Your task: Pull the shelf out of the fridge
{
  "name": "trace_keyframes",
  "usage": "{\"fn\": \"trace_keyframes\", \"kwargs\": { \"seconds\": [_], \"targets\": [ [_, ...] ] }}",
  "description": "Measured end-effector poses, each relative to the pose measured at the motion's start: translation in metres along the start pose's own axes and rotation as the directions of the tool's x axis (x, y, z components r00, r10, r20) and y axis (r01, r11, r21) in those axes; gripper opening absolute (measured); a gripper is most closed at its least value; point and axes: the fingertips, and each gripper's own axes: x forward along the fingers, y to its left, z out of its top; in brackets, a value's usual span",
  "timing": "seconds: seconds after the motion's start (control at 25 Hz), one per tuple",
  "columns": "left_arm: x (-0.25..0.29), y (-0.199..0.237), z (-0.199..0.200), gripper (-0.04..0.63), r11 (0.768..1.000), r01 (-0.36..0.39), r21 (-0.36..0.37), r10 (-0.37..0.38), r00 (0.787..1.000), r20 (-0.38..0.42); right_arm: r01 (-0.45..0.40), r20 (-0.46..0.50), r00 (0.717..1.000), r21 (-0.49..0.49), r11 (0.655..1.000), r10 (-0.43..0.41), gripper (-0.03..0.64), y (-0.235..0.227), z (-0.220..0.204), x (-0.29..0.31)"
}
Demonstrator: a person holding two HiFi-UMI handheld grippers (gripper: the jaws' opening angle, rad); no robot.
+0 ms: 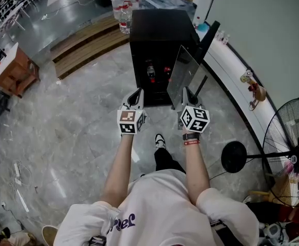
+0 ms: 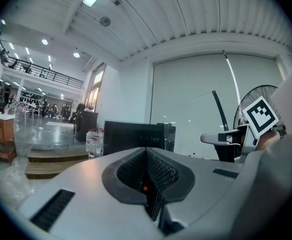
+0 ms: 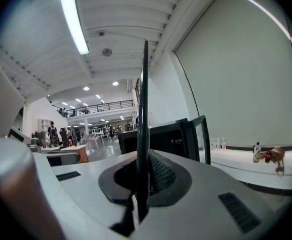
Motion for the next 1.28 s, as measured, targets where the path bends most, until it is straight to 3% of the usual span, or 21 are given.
{"fn": "trace_keyframes", "kwargs": {
  "seconds": [0.6, 1.28],
  "targets": [
    [-0.006, 0.010, 0.011, 0.020, 1.000, -0.011, 0.024, 0.010, 1.000, 0.017, 0.010, 0.022, 1.000, -0.104, 0.995, -0.007, 0.023, 0.020, 0.010, 0.002],
    [-0.003, 0.001, 0.007, 0.018, 1.000, -0.001, 0.019, 0.001, 1.000, 0.009, 0.010, -0.002, 1.000, -0.032, 0.999, -0.010, 0.023, 0.010, 0.000, -0.002]
  ]
}}
